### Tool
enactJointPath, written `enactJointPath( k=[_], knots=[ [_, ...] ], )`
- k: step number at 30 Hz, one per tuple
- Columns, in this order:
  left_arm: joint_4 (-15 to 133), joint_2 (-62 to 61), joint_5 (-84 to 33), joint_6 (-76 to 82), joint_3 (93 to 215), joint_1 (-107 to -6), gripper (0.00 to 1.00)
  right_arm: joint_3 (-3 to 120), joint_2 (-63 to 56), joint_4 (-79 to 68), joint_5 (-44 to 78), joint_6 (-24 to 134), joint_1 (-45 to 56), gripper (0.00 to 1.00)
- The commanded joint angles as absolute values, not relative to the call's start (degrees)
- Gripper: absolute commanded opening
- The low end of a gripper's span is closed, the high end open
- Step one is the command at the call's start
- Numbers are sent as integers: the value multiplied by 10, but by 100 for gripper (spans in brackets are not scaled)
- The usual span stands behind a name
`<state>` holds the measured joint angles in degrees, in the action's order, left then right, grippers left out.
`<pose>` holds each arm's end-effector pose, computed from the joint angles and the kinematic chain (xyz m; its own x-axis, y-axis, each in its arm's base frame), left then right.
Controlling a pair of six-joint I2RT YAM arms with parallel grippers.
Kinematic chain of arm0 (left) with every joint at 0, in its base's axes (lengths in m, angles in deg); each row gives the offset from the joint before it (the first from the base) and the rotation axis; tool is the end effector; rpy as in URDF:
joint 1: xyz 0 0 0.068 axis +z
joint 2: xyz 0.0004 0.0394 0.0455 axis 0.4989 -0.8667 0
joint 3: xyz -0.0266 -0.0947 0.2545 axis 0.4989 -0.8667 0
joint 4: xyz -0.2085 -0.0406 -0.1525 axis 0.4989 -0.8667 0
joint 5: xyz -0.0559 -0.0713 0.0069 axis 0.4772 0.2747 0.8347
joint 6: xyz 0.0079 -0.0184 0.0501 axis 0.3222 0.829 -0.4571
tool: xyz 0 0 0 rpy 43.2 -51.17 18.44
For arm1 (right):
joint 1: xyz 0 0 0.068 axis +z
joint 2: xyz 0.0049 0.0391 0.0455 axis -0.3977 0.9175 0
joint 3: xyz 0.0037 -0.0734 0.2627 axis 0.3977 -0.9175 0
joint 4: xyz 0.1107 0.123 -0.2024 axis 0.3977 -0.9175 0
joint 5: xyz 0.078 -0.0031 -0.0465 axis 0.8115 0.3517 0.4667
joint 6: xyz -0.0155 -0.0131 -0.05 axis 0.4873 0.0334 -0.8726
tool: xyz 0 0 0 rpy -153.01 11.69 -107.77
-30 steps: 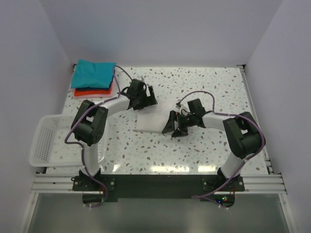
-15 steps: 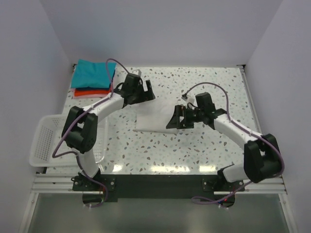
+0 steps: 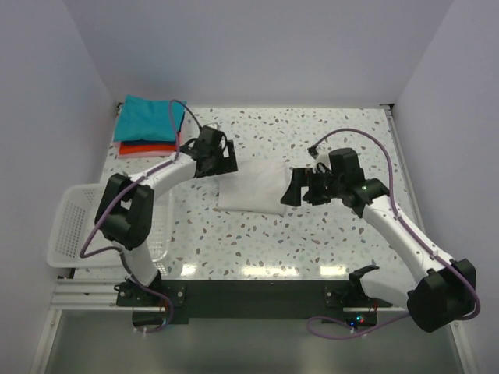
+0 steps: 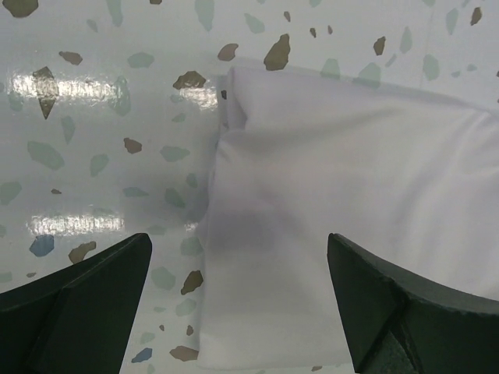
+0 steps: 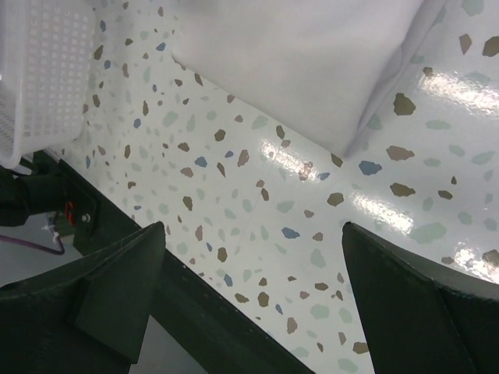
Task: Fold and stack the t-shirts
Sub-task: Neatly place the folded tshirt to the corner
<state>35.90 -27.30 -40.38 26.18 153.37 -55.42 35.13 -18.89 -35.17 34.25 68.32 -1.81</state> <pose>0.3483 -0.1616 0.2138 -0.7874 -0.2533 -0.5620 -0.1043 0.9533 -0.2836 0.2177 0.1024 0.2836 -0.8111 0.0124 -0.5848 -0.3631 0.7732 0.5200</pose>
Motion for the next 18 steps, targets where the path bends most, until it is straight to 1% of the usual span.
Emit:
enactJointPath(
  k=[1, 5, 8, 11, 16, 18],
  knots=[
    [341, -292, -432, 258, 1535, -548, 100, 377, -208, -380, 301, 666, -21, 99],
    [339, -318, -408, 254, 1536, -549, 100, 374, -208, -388, 294, 661, -20, 99],
    [342, -326, -391, 258, 1522, -551, 96, 373, -202, -391, 293, 659, -20, 99],
    [359, -315, -376, 261, 1493, -555, 95, 371, -202, -391, 292, 657, -20, 99],
    [366, -310, -387, 278, 1468, -582, 91, 365, -197, -387, 288, 655, -21, 99],
    [366, -321, -386, 282, 1469, -588, 85, 363, -195, -387, 283, 654, -22, 99]
  ],
)
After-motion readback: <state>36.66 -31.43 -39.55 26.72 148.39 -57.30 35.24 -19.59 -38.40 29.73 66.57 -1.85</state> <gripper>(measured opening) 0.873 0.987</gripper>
